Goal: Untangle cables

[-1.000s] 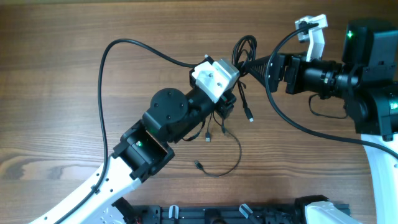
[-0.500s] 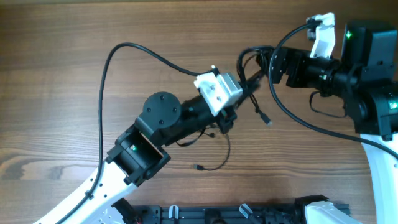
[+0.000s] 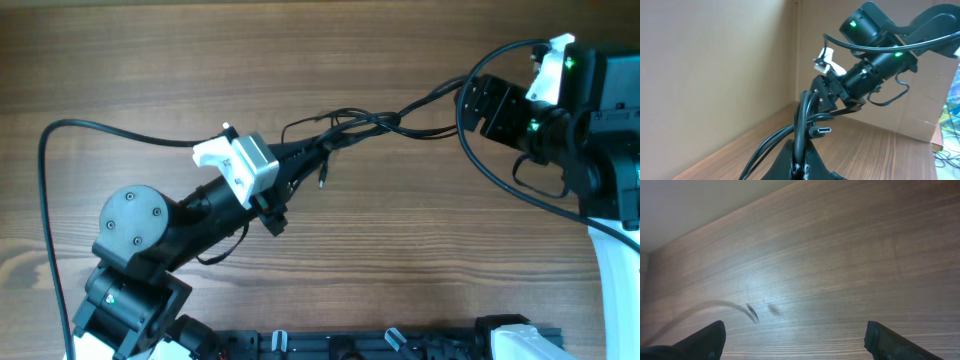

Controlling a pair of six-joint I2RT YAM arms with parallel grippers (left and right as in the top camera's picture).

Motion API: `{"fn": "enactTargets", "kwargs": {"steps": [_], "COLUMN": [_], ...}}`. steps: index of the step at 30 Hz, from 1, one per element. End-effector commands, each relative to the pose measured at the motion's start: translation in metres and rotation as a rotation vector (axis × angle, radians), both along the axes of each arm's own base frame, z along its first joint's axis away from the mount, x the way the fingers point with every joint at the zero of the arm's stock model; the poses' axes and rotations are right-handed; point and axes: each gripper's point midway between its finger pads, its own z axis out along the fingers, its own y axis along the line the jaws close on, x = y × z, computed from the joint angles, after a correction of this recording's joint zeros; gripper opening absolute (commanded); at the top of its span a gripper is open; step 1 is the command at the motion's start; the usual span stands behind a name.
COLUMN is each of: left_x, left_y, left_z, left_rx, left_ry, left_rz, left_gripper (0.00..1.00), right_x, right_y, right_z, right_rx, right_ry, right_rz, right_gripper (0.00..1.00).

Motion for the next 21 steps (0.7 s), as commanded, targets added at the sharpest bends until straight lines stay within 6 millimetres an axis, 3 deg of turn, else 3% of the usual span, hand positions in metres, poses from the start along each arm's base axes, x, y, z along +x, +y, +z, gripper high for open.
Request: {"fn": "enactTargets", "kwargs": {"steps": [1, 7, 12, 21], "left_x": [-0.008, 0.026, 0.038, 0.054], "left_y": [0.029, 0.064, 0.085, 0.125], "left_z": [0.033, 0.026, 0.025, 0.013], "left_rx": [-0.068, -0.080, -0.091, -0.086], "left_ry": [-0.085, -0.036, -0.022, 0.025], "left_rz": [0.102, 0.375, 0.514, 0.770], "left_gripper": [0.04, 0.04, 0.04, 0.04], "right_x": [0.007, -0.004, -0.014, -0.026], "right_y": [-0.064, -0.094, -0.117, -0.150], "right_z": [-0.007, -0.011, -0.009, -0.012], "right_rx": [-0.144, -0.283, -0.366, -0.340], "right_ry": [0.018, 0.056, 0.070, 0.107], "right_rz": [-0.257, -0.372, -0.482, -0.603], "right_gripper": [0.91, 1.00, 1.00, 1.00]}}
